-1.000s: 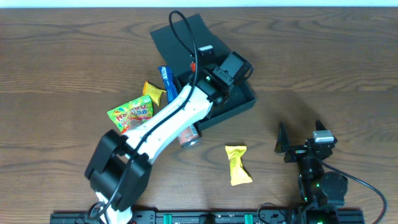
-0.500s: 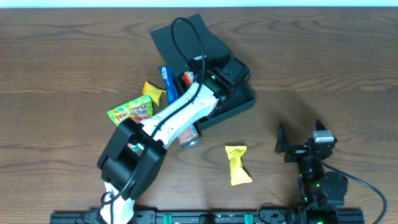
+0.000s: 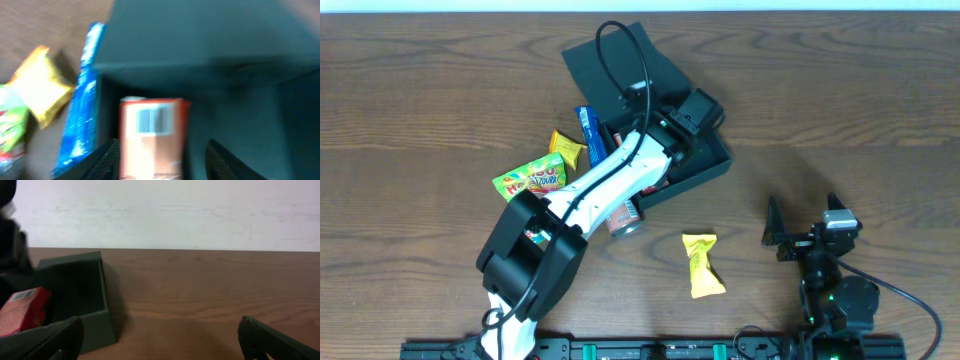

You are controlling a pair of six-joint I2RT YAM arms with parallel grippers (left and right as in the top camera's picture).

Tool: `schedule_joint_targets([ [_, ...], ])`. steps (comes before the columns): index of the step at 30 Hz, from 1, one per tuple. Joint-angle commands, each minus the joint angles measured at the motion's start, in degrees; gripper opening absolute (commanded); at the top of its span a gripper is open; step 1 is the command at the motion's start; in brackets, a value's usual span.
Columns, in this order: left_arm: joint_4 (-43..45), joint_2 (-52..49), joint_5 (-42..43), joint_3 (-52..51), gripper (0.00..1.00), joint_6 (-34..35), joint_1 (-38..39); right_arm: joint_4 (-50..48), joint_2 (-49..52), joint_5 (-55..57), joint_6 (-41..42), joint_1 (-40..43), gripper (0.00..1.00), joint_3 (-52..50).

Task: Pack container
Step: 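Carry the carton into the black box and release it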

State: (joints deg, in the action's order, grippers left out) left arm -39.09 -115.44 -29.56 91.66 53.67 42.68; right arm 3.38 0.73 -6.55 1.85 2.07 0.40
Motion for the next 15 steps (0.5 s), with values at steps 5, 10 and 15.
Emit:
schedule_joint_targets([
  [5,7.96,-1.22,6.73,2.14,0.3,-11.06,-0.24,0.28,-0.09,0.15,-0.63,0.85,0.99,-0.09],
  [10,6.71,-4.46,10.93,2.08,0.14,-10.19,-0.31,0.28,-0.09,0.15,-0.63,0.85,0.99,-0.09],
  [15,6.75,-7.48,15.56,2.08,0.06,-8.2,-0.33,0.28,-0.09,0.15,-0.63,0.85,0.99,-0.09],
])
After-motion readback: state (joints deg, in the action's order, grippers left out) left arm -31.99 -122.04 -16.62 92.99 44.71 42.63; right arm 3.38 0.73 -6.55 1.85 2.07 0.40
